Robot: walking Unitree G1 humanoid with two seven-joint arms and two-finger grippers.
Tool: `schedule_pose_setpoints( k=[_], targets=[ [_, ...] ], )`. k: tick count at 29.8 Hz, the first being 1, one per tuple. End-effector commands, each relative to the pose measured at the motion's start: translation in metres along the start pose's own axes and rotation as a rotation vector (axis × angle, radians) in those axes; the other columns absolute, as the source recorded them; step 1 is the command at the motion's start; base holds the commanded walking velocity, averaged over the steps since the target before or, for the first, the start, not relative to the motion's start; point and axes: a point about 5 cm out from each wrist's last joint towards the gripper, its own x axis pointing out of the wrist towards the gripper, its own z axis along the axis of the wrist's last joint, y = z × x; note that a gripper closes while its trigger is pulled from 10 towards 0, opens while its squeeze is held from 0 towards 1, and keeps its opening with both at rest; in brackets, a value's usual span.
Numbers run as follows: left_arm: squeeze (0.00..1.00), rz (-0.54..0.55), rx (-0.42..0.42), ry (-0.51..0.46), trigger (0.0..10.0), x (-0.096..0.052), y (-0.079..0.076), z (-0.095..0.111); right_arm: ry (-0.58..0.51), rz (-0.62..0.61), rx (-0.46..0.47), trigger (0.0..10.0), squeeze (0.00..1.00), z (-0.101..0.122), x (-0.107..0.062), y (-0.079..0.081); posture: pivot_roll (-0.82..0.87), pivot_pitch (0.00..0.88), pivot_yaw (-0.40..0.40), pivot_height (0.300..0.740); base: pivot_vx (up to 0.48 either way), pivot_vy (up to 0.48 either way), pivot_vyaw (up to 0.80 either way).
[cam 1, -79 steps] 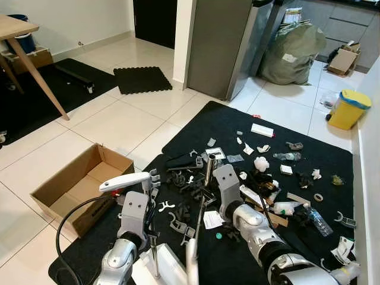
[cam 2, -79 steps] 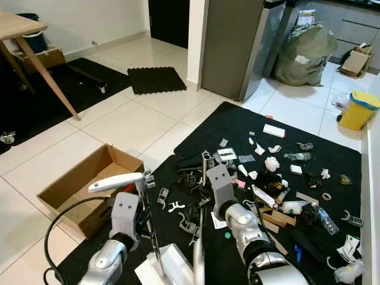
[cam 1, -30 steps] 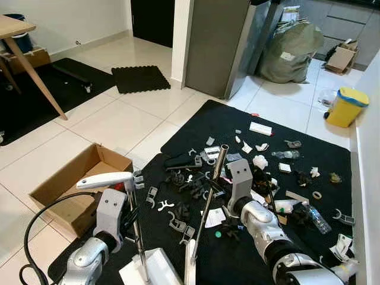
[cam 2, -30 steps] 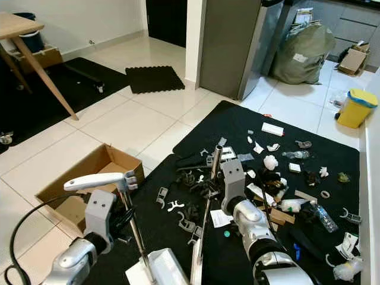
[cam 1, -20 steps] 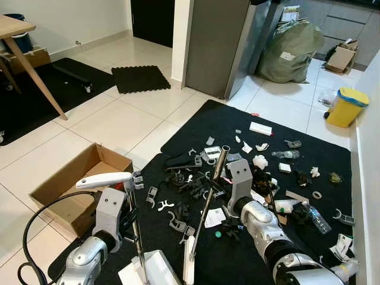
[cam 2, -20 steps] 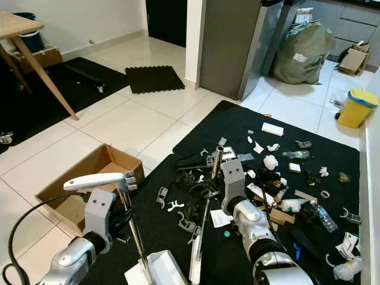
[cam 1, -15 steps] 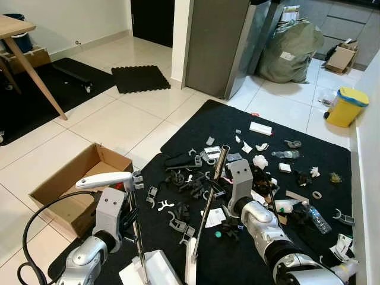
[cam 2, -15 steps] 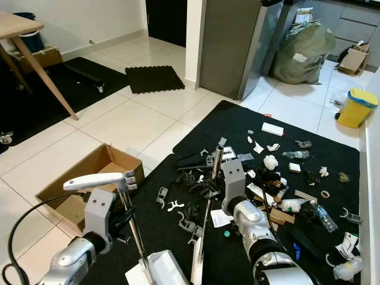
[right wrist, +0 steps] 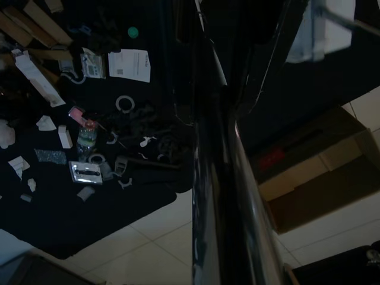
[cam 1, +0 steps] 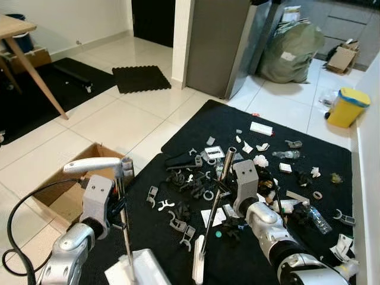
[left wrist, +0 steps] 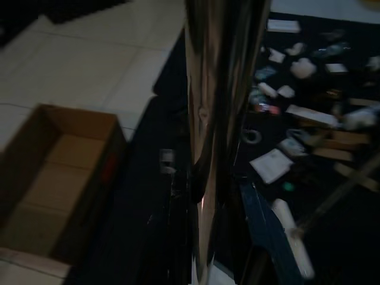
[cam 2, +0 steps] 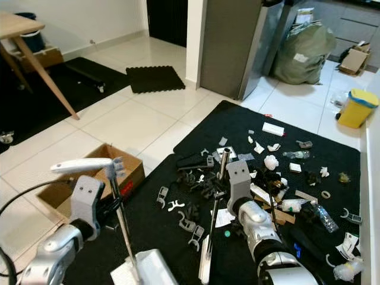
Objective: Sweep floor
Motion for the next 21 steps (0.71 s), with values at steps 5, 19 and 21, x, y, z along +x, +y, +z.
schedule_pose_setpoints(
  k=[5,19,21],
  targets=[
    [0.0,0.009,-0.009,-0.034,10.0,0.01,-0.006,0.004,0.028,-0.024,0.001,10.0,0.0,-0.006,-0.005,-0.007,0.08,0.214,-0.052,0.74,0.0,0.0,0.0],
    [0.0,-0.077,-0.054,-0.001,10.0,0.03,-0.028,-0.007,0.023,-0.036,-0.007,10.0,0.0,-0.005,-0.005,-0.009,0.07,0.212,-0.044,0.74,0.0,0.0,0.0],
    [0.0,-0.078,-0.051,0.004,10.0,0.03,-0.03,-0.009,0.023,-0.037,-0.008,10.0,0.0,-0.005,-0.005,-0.01,0.07,0.213,-0.044,0.74,0.0,0.0,0.0]
  ],
)
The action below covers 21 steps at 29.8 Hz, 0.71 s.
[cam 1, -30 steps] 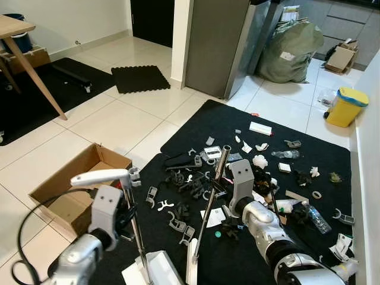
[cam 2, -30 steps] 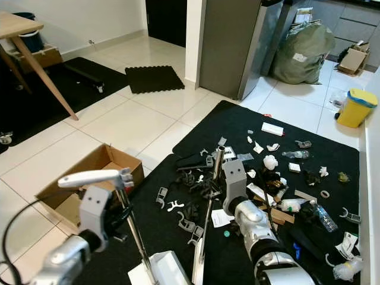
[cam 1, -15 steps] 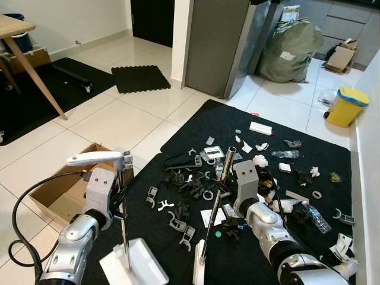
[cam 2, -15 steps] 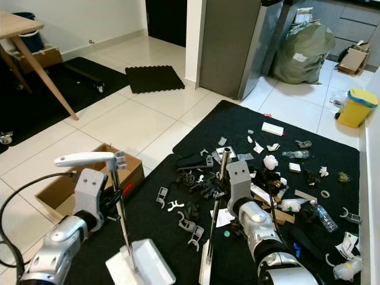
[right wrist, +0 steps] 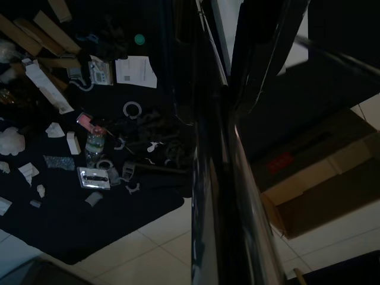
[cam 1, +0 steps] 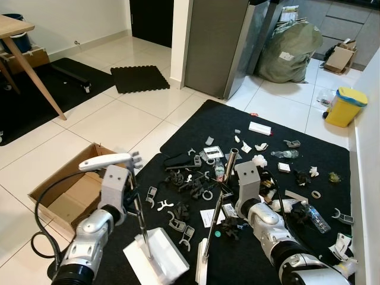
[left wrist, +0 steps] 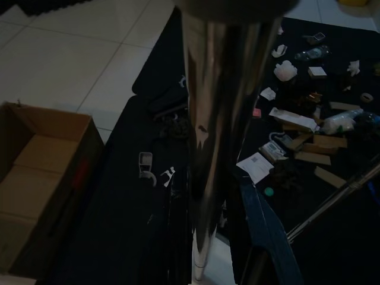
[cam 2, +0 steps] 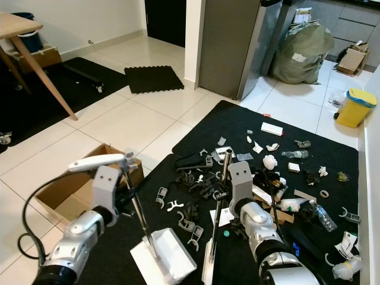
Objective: Sweep floor
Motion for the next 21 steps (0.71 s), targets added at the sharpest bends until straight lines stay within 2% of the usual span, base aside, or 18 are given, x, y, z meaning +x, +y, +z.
schedule_pose_setpoints(
  k=[1,15,19,21],
  targets=[
    [0.0,-0.019,0.007,-0.012,10.0,0.0,-0.008,-0.004,0.009,-0.019,-0.003,10.0,0.0,-0.003,-0.004,-0.006,0.07,0.213,-0.044,0.74,0.0,0.0,0.0],
    [0.0,-0.008,0.005,-0.023,10.0,-0.002,-0.006,-0.006,0.015,-0.021,0.001,10.0,0.0,-0.005,-0.004,-0.005,0.08,0.216,-0.042,0.74,0.0,0.0,0.0],
    [0.0,-0.014,-0.008,-0.036,10.0,-0.001,-0.005,0.001,0.017,-0.025,-0.001,10.0,0.0,-0.005,-0.004,-0.007,0.09,0.216,-0.043,0.74,0.0,0.0,0.0],
    [0.0,-0.001,-0.011,-0.078,10.0,0.006,-0.004,0.012,0.019,-0.026,-0.001,10.0,0.0,-0.005,-0.004,-0.007,0.09,0.213,-0.044,0.74,0.0,0.0,0.0]
  ],
)
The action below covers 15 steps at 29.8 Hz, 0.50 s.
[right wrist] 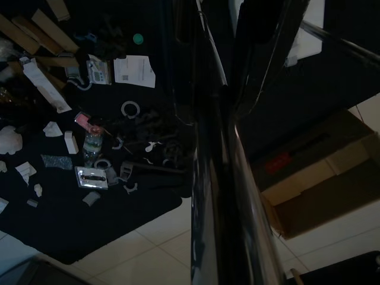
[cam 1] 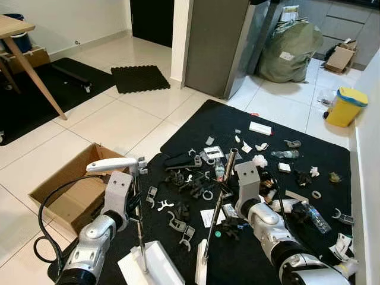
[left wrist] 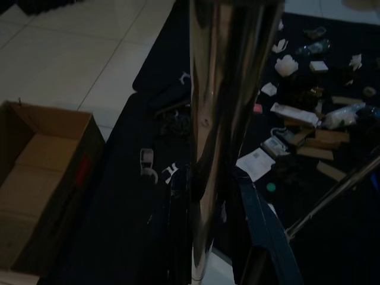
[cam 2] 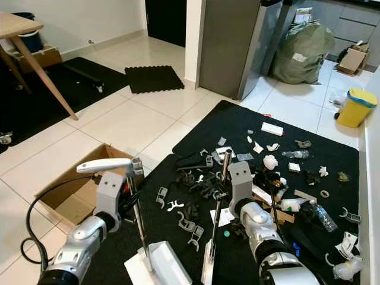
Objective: Sweep floor
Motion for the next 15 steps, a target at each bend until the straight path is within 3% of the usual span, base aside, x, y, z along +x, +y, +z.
schedule_pose_setpoints(
  k=[1,4,6,15],
  targets=[
    [0.0,-0.003,-0.018,-0.068,10.0,0.005,-0.003,0.013,0.017,-0.022,0.0,10.0,0.0,-0.005,-0.004,-0.006,0.09,0.213,-0.044,0.74,0.0,0.0,0.0],
    [0.0,-0.015,0.04,-0.085,10.0,0.01,-0.006,0.019,0.017,-0.021,0.001,10.0,0.0,-0.005,-0.003,-0.005,0.09,0.212,-0.045,0.74,0.0,0.0,0.0],
    [0.0,-0.031,0.068,-0.046,10.0,0.012,-0.008,0.015,0.018,-0.021,-0.002,10.0,0.0,-0.004,-0.003,-0.005,0.09,0.212,-0.045,0.74,0.0,0.0,0.0],
    [0.0,-0.032,0.04,0.027,10.0,0.009,-0.007,0.004,0.023,-0.026,-0.003,10.0,0.0,-0.006,-0.004,-0.007,0.09,0.214,-0.042,0.74,0.0,0.0,0.0]
  ],
)
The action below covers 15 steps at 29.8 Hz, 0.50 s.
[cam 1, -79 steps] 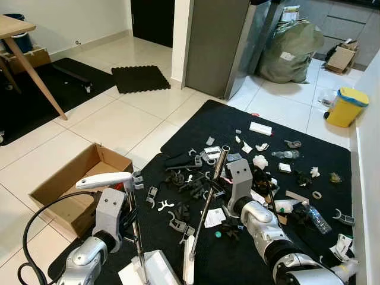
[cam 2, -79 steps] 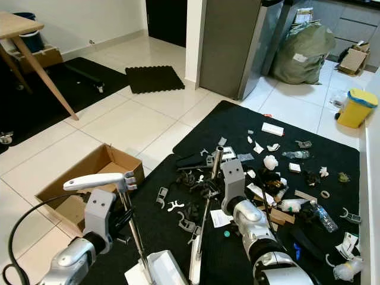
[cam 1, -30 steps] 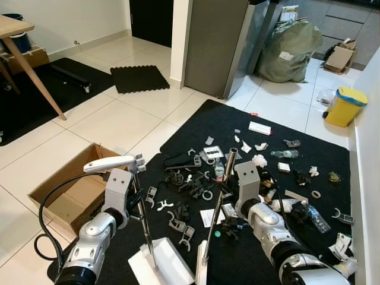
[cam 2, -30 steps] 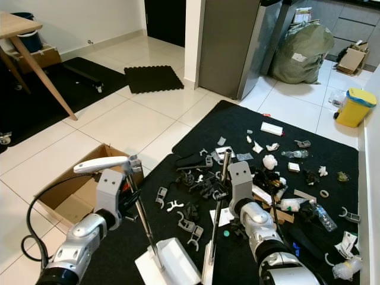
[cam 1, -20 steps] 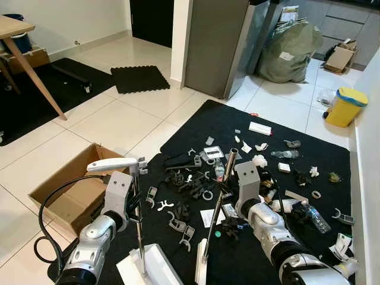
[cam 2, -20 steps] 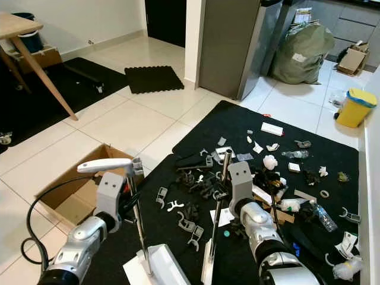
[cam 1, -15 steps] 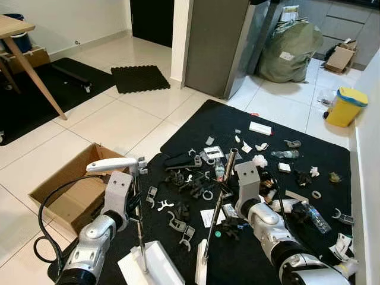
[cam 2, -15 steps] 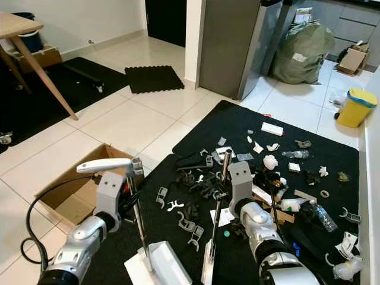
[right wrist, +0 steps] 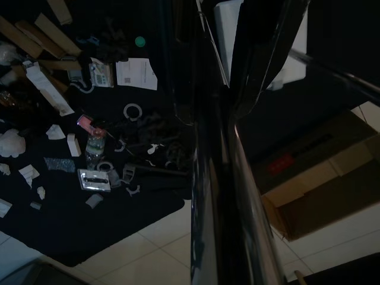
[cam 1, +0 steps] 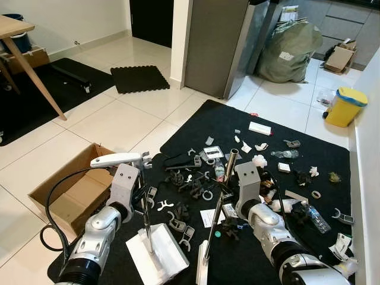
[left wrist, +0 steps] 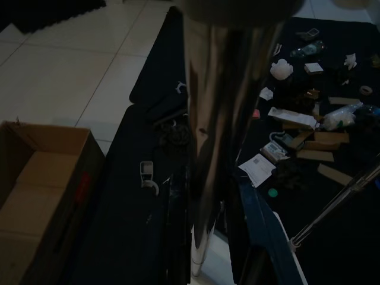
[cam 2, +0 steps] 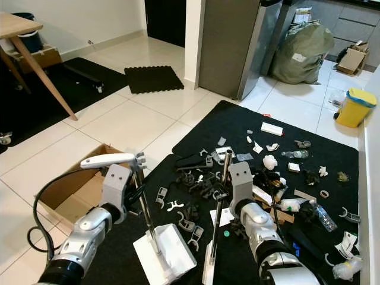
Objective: Sweep floor
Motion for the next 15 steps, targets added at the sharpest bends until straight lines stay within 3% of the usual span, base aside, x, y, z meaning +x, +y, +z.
schedule_pose_setpoints(
  k=[1,15],
  targets=[
    [0.0,-0.007,-0.014,0.016,10.0,-0.0015,-0.0023,-0.0046,0.017,-0.018,-0.003,10.0,0.0,-0.0047,-0.0039,-0.0064,0.09,0.214,-0.042,0.74,0.0,0.0,0.0],
    [0.0,-0.003,-0.024,0.049,10.0,0.0049,-0.0052,-0.0103,0.022,-0.02,-0.002,10.0,0.0,-0.0064,-0.0044,-0.006,0.09,0.219,-0.04,0.74,0.0,0.0,0.0]
  ],
)
